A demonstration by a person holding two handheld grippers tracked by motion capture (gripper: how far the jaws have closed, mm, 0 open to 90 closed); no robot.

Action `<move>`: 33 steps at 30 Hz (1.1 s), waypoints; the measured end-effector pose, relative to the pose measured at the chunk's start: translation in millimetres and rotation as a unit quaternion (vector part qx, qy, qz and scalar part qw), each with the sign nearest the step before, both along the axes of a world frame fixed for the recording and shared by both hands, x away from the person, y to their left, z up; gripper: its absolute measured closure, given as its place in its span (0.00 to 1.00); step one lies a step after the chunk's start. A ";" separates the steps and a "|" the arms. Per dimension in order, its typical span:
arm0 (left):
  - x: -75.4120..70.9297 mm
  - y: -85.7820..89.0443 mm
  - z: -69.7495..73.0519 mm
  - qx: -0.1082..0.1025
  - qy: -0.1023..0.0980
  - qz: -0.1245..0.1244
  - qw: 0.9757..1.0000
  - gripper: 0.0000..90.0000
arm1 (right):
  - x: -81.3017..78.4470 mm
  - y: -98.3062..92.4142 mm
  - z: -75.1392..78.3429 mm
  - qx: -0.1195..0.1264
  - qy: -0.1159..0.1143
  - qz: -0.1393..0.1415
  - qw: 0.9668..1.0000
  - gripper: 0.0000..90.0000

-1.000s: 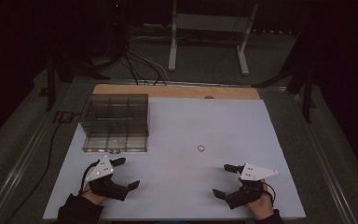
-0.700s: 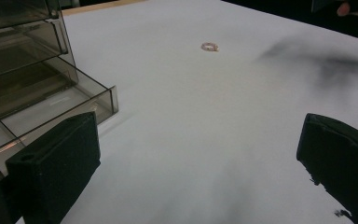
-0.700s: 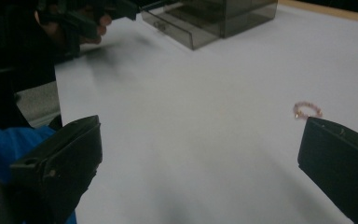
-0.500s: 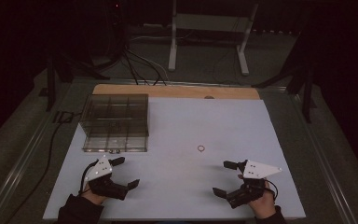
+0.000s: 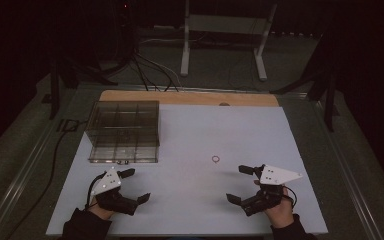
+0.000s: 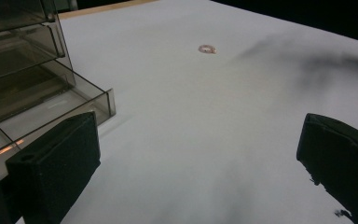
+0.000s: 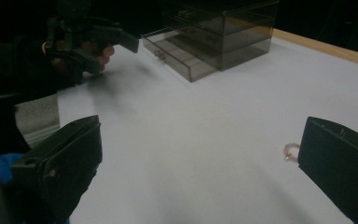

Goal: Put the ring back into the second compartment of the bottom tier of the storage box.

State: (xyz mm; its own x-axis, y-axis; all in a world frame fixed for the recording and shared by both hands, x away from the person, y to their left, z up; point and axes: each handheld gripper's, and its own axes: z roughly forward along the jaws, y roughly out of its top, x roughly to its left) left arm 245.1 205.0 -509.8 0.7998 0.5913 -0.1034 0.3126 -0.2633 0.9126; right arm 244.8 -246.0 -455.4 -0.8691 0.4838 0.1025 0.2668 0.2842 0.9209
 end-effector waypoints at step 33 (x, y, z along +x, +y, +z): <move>0.2 -0.2 -1.7 0.006 0.001 -0.006 1.000 0.01 | 50.4 9.7 16.2 -0.007 -0.010 -0.050 0.999 0.00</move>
State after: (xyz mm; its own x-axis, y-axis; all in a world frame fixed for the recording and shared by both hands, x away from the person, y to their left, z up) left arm 245.4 204.8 -511.5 0.8069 0.5825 -0.0980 0.3116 -0.2788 0.9084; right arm 295.3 -236.2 -439.2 -0.8183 0.5696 0.0773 0.2752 0.2702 0.9226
